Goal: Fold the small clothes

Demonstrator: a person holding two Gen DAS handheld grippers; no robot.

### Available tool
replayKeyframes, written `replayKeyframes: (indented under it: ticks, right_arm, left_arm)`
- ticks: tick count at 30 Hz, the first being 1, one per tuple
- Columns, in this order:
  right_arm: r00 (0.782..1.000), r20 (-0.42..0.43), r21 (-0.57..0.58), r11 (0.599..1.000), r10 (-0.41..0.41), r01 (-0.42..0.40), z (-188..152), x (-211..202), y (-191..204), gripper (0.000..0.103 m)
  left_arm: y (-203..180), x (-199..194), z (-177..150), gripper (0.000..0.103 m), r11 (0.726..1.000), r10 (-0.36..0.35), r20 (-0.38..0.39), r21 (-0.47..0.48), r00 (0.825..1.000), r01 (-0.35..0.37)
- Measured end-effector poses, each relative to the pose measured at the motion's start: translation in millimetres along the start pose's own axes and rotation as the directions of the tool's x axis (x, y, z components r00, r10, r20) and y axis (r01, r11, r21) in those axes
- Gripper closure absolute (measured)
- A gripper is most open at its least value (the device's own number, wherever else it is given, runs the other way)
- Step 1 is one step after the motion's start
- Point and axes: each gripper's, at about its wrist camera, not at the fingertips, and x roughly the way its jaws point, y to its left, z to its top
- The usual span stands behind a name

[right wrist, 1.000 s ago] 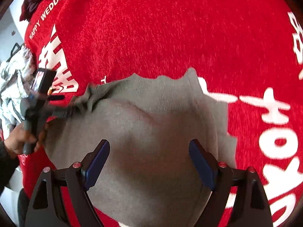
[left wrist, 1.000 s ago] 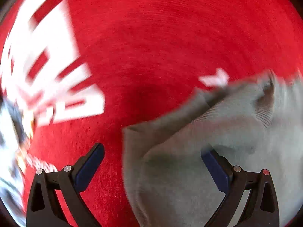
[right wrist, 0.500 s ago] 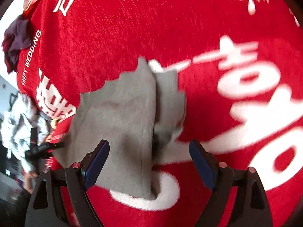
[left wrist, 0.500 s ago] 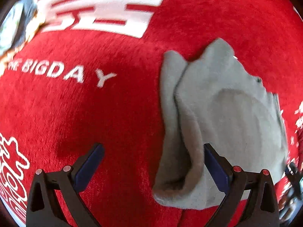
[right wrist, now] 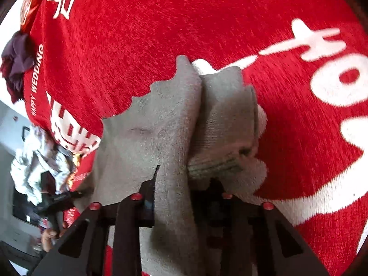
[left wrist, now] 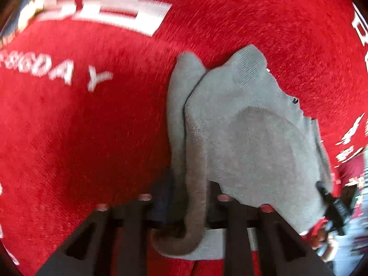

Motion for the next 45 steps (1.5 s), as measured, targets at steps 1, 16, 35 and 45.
replayKeyframes:
  ticks: [1,16,35,45]
  right_arm:
    - [1.000,0.002,0.003,1.000,0.006,-0.006,-0.3,-1.2,-0.2,0.074]
    - [0.999,0.018,0.049,0.998,0.033,-0.034,0.0,4.7,-5.2,0.060]
    - [0.990,0.046,-0.024,0.991,0.134,-0.133,9.3,-26.7,30.8,0.078]
    - [0.999,0.005,0.013,0.999,0.045,-0.045,-1.8,-51.7,18.5,0.078]
  left_arm:
    - [4.4,-1.0,-0.4,0.082,0.999,-0.028,0.004,-0.023,1.000,0.028]
    - [14.9,-25.3,-10.3,0.030,0.996,-0.018,-0.016,-0.090,1.000,0.017]
    - [-22.5,-68.8,-0.6,0.097,0.994,-0.105,0.128,-0.009,0.986,0.107]
    - [-30.1,-84.3,-56.8,0.097,0.995,-0.100,0.055,0.012,0.993,0.100]
